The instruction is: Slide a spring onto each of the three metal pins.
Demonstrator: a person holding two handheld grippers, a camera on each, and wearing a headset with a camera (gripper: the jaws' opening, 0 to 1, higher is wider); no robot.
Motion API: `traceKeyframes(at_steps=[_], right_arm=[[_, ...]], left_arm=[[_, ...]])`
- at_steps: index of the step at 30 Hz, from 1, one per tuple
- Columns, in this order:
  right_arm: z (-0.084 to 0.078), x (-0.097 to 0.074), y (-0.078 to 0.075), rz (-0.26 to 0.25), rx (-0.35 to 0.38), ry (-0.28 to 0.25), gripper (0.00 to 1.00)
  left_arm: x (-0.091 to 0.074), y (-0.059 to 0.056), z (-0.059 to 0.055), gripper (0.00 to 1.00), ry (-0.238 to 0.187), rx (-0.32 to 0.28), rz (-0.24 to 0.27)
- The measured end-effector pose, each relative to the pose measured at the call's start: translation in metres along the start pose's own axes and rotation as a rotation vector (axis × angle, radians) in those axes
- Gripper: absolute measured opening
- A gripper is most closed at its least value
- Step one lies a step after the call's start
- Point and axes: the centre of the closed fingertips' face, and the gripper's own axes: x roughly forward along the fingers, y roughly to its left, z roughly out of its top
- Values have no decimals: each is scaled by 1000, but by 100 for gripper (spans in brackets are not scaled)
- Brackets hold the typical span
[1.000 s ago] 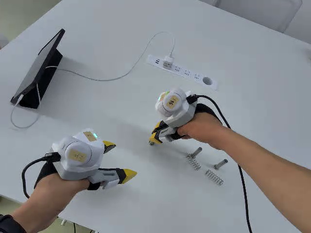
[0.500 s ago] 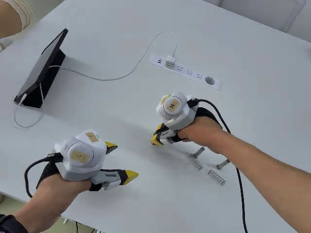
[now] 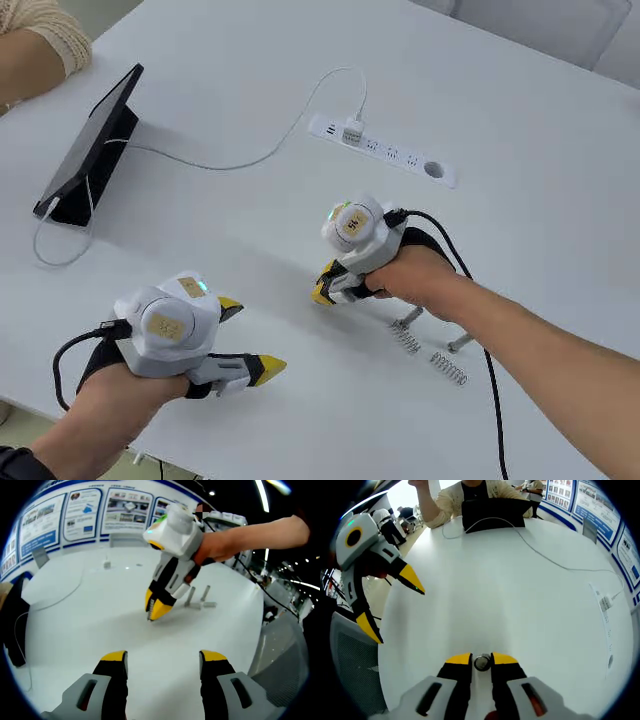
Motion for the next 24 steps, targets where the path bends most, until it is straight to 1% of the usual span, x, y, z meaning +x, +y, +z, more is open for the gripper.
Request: traceKeyframes(at_steps=[4,6,9,14,19,24], right_arm=[[-2,0,3,4,-11,8,21],[-4,-1,2,-1,-15,12,24],[-4,-6,0,-11,-6,4,27],[-4,-17,-1,-19,15,-17,35],[-4,-29,-3,-48,57,-54,41],[-9,-38,-2,-54,112,-81,42]], left_arm=[[0,0,0,59,-1,0,1],[0,-1,0,59,0,-1,0],[0,-3,-1,59,3,1,-4],[-1,-7,-1,59,4,4,-6],[-1,-11,2,59,1,5,-8],[-1,-15,2,59,1,9,-12]])
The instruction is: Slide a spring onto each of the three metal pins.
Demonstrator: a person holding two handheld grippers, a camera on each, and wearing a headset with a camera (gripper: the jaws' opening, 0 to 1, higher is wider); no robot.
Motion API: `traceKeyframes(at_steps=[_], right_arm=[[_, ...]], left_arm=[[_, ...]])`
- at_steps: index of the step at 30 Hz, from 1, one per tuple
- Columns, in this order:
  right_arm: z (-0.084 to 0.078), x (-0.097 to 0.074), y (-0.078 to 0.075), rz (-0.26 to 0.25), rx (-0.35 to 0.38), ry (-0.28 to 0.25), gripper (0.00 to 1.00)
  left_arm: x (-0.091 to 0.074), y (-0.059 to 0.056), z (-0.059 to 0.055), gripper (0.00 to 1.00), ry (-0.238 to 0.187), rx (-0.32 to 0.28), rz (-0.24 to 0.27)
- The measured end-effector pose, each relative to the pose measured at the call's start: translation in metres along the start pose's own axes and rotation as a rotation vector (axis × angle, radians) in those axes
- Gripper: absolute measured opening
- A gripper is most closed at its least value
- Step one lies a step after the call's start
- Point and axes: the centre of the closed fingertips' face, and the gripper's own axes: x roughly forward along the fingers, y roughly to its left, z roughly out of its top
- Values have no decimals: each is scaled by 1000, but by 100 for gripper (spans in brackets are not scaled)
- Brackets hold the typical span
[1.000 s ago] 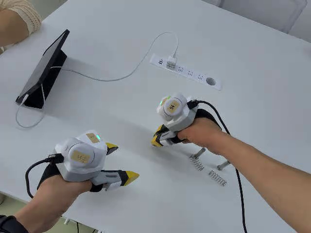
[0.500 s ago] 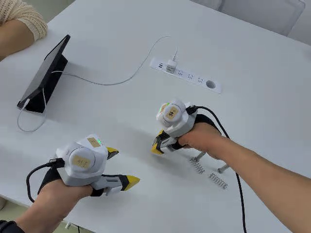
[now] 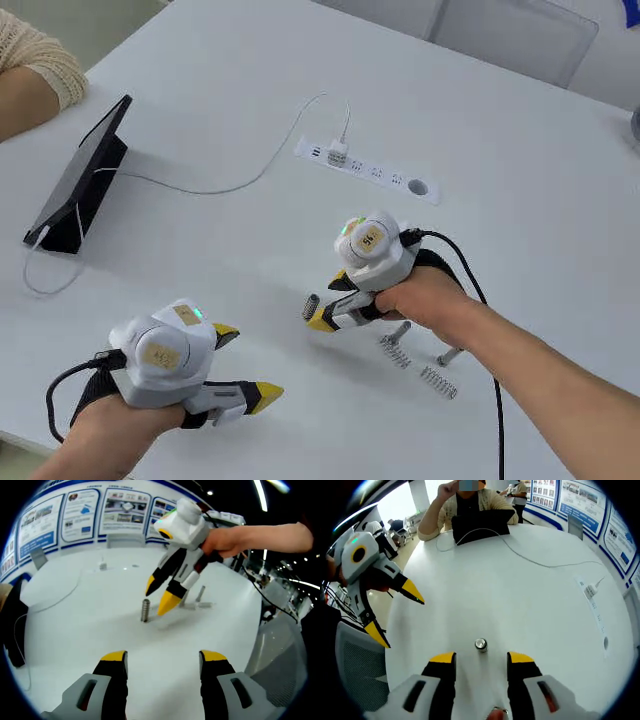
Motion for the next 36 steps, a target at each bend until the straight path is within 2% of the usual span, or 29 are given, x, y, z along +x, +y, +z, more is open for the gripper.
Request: traceKeyframes(at_steps=[7,20,28,32,36], right_arm=[[-7,-10,2,-25,75,-31,45],[-17,-21,14,-30,232,-135,50],[-24,-29,17,-47,311,-217,54],[-28,-33,20,-48,338,-256,62],[-30,-41,22,-61,359,-295,63]], left_arm=[[-3,-3,1,59,-3,-6,-2],[-7,-5,3,59,-5,3,7],[-9,-5,5,59,-6,-2,16],[-9,-5,6,59,-5,0,21],[-9,-5,7,59,-5,-2,26]])
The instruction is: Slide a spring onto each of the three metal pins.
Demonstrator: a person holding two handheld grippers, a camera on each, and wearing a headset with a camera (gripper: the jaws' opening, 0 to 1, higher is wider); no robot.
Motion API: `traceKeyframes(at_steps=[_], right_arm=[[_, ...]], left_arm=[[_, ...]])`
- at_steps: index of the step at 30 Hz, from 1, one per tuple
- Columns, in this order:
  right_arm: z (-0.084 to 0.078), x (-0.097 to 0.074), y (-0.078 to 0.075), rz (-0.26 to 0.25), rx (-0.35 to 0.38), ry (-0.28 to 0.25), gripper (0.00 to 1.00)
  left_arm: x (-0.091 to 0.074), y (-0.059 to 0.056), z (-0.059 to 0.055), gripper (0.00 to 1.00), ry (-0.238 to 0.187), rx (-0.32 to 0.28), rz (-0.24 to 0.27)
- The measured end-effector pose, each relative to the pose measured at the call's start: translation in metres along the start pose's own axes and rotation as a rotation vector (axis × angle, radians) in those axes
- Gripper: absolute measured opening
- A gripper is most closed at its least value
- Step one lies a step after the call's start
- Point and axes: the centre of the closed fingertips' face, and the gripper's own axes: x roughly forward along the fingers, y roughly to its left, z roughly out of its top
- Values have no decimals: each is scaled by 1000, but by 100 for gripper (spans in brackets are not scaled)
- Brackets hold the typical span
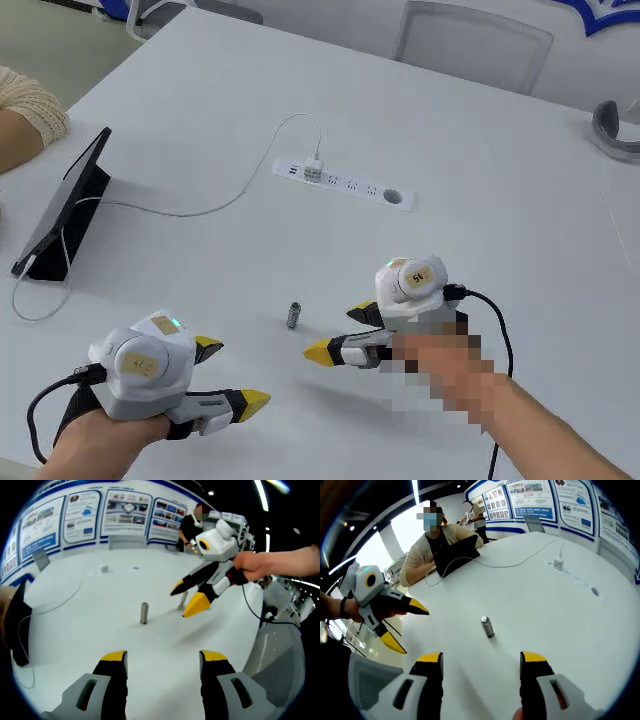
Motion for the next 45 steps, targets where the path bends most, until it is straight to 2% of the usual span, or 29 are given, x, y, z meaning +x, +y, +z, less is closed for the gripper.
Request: traceKeyframes(at_steps=[2,14,22,45], right_arm=[[-1,-3,1,1,8,-20,64],[-15,-21,1,-28,28,-62,67],[-26,-34,-4,-54,59,-91,69],[-67,-72,-20,-123,147,-132,75]], left_arm=[[0,0,1,59,-2,-2,2],[3,-1,5,60,-5,-4,7],[6,-5,7,61,-4,-3,6],[18,-9,16,66,2,4,5]])
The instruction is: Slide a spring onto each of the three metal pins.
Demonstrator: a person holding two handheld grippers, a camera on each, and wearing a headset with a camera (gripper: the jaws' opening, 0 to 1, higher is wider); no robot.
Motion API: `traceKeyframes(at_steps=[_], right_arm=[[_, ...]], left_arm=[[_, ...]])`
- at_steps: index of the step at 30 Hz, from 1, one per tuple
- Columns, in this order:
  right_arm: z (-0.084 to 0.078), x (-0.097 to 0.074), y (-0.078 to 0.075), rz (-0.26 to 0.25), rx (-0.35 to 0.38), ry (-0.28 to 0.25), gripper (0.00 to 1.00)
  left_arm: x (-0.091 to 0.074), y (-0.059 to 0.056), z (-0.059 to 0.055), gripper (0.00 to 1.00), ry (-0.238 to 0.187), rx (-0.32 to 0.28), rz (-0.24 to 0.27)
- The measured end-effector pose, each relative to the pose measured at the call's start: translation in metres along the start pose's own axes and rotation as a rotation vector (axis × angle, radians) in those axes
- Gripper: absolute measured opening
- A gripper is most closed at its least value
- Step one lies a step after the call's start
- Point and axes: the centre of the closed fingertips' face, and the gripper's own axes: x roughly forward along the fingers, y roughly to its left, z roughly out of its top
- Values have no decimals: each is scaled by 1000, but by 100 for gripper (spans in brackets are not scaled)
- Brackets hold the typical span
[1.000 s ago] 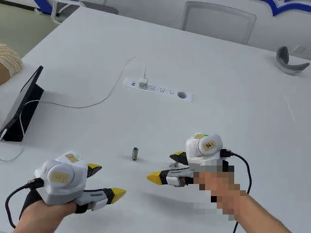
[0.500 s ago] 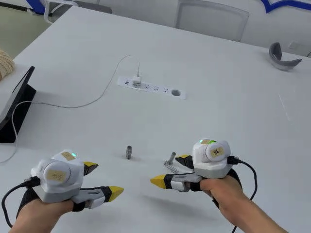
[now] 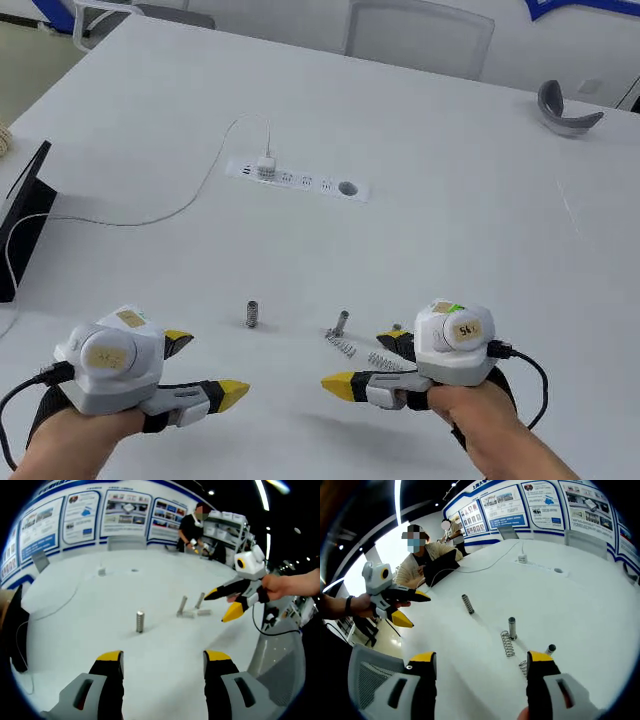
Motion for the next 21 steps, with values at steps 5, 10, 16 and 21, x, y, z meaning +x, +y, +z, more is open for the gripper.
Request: traceKeyframes(at_steps=[5,10,16,21], right_arm=[[-8,-9,-5,-18,22,-6,76],[-15,-18,-11,-36,41,-12,77],[-23,-27,-18,-52,60,-18,77],[-28,-34,-22,-61,74,-22,79]], left_arm=[[3,-4,0,67,11,8,-9],[8,-9,1,68,18,14,-20],[14,-17,3,68,23,21,-34],[19,-24,3,69,31,29,-47]])
